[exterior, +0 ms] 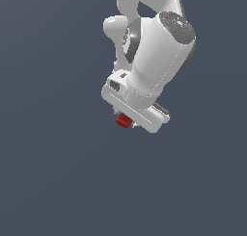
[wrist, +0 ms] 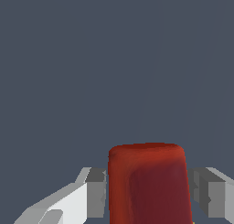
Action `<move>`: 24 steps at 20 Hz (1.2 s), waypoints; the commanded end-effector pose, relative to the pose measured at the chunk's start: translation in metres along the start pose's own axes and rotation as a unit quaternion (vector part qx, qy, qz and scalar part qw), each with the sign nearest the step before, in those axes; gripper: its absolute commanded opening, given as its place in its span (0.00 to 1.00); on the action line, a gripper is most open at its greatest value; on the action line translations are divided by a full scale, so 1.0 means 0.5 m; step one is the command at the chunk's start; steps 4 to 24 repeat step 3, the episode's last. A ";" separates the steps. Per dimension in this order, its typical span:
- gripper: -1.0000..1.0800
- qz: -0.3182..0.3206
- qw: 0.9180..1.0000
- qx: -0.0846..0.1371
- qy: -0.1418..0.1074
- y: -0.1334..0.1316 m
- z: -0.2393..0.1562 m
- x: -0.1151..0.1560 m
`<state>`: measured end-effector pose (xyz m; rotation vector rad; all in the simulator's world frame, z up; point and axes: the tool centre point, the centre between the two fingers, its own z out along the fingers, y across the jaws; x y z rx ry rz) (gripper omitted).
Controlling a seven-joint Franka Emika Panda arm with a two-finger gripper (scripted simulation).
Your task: Pick up the object and move it to a goal position.
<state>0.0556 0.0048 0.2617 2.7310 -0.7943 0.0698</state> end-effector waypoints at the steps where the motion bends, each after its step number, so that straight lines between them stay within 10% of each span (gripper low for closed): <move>1: 0.00 0.001 1.000 0.000 0.001 -0.001 -0.014 0.002; 24: 0.00 0.001 1.000 0.000 0.001 -0.001 -0.017 0.002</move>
